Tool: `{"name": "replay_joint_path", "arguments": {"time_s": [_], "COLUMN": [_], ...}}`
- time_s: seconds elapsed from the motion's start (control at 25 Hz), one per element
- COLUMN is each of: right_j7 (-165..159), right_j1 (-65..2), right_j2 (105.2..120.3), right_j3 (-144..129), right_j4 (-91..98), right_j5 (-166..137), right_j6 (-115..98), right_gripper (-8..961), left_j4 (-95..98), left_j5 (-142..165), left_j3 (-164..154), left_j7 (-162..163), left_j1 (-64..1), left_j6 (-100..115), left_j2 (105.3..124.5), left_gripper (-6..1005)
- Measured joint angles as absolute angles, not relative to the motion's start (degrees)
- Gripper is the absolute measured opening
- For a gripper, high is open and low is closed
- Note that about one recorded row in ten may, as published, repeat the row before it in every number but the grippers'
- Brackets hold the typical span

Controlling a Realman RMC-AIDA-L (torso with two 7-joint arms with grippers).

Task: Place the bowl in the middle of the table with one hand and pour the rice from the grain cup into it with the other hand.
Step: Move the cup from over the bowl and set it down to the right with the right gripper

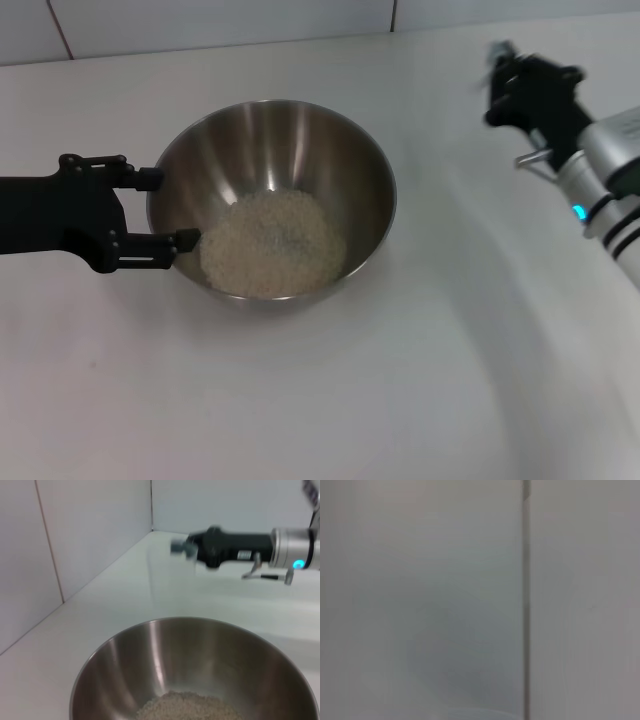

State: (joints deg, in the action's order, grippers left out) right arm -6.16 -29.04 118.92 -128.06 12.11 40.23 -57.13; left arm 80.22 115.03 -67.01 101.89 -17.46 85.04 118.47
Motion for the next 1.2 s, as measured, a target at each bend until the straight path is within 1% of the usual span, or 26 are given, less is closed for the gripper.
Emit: {"name": "replay_joint_path", "arguments": {"time_s": [0.16,0.4,0.64,0.76,0.8,0.84,0.92,0.96,1.0,1.16,1.2], "right_j7": [-6.69,-6.81,-6.79,-6.94,-6.96,-6.96,-7.0,-7.0,-7.04,-7.5,-8.72], "right_j1": [-30.17,-32.21,-32.11,-31.17,-29.9,-29.9,-26.72,-26.72,-24.93,-22.68,-20.93], "right_j2": [118.93,119.4,119.53,119.59,119.62,119.62,119.53,119.53,119.56,119.66,119.66], "right_j3": [-128.07,-128.28,-128.83,-128.84,-128.86,-128.86,-128.84,-128.84,-128.77,-128.33,-127.38], "right_j4": [12.03,12.29,12.49,12.88,13.74,13.74,15.51,15.51,15.86,16.02,15.93], "right_j5": [37.66,34.99,34.99,34.98,34.98,34.98,34.98,34.98,34.99,35.0,35.14], "right_j6": [-53.11,-45.81,-44.11,-44.35,-44.6,-44.6,-47.13,-47.13,-49.04,-50.6,-52.64], "right_gripper": [16,15,91,128,141,164,211,235,258,352,400], "left_j4": [80.07,80.01,79.87,79.55,79.44,79.39,79.36,79.36,79.36,79.36,79.36], "left_j5": [115.01,115.02,115.02,115.04,115.04,115.04,115.04,115.05,115.05,115.05,115.05], "left_j3": [-67.06,-67.23,-67.29,-67.31,-67.32,-67.31,-67.31,-67.32,-67.31,-67.31,-67.31], "left_j7": [101.83,101.8,101.78,101.77,101.77,101.77,101.77,101.77,101.77,101.77,101.77], "left_j1": [-17.57,-17.52,-17.58,-17.58,-17.58,-17.58,-17.58,-17.58,-17.58,-17.58,-17.58], "left_j6": [84.86,84.86,84.87,84.88,84.89,84.89,84.9,84.9,84.9,84.9,84.9], "left_j2": [118.47,118.55,118.56,118.52,118.52,118.51,118.5,118.5,118.49,118.47,118.47], "left_gripper": [802,802,802,802,802,802,802,802,802,802,802]}}
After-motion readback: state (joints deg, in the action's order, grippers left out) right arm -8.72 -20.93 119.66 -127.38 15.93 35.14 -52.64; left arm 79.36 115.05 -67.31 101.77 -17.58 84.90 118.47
